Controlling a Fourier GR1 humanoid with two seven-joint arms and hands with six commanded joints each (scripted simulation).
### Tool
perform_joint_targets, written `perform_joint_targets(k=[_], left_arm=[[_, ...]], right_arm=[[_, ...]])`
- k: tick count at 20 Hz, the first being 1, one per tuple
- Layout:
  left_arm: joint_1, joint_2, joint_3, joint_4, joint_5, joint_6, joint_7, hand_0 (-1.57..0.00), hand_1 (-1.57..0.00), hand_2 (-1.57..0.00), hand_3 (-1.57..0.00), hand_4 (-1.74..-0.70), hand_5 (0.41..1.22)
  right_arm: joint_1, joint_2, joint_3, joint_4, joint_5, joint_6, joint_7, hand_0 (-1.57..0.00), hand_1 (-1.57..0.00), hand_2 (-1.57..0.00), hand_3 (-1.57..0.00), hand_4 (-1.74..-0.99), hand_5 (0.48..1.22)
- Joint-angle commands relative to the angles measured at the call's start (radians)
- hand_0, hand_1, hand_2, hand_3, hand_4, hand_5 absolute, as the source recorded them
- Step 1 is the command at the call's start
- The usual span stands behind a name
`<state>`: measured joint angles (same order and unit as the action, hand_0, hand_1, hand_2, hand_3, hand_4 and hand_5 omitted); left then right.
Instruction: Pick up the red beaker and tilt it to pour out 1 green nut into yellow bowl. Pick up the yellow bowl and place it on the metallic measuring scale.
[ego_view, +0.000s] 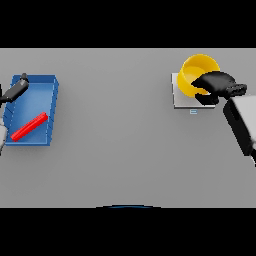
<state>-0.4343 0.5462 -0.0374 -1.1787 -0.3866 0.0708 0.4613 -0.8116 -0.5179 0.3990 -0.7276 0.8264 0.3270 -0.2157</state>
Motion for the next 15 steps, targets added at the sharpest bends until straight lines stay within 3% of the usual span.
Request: perform_joint_targets(k=[1, 4, 7, 15], left_arm=[[-0.003, 0.001, 0.006, 0.007, 0.006, 0.001, -0.011, 0.0, 0.0, 0.0, 0.0, -0.72, 0.663], [-0.013, -0.003, 0.0, 0.014, 0.0, 0.0, 0.001, 0.0, 0.0, 0.0, 0.0, -0.72, 0.663], [-0.015, -0.002, 0.002, 0.033, -0.001, 0.003, -0.017, 0.0, 0.0, 0.0, 0.0, -0.72, 0.664], [-0.025, -0.014, -0.004, 0.045, -0.006, 0.009, -0.019, 0.0, 0.0, 0.0, 0.0, -0.73, 0.665]], right_arm=[[-0.008, -0.001, 0.005, 0.012, 0.005, 0.004, -0.014, -0.51, -0.45, -0.55, -0.6, -1.579, 0.955], [-0.014, 0.0, 0.018, 0.005, 0.012, 0.003, -0.046, -0.26, -0.23, -0.3, -0.46, -1.554, 0.891], [-0.004, 0.005, 0.009, 0.004, 0.002, -0.013, -0.058, -0.13, -0.12, -0.16, -0.36, -1.542, 0.838], [-0.002, -0.001, 0.0, 0.023, -0.002, 0.005, -0.025, -0.02, -0.02, -0.03, -0.15, -1.478, 0.738]])
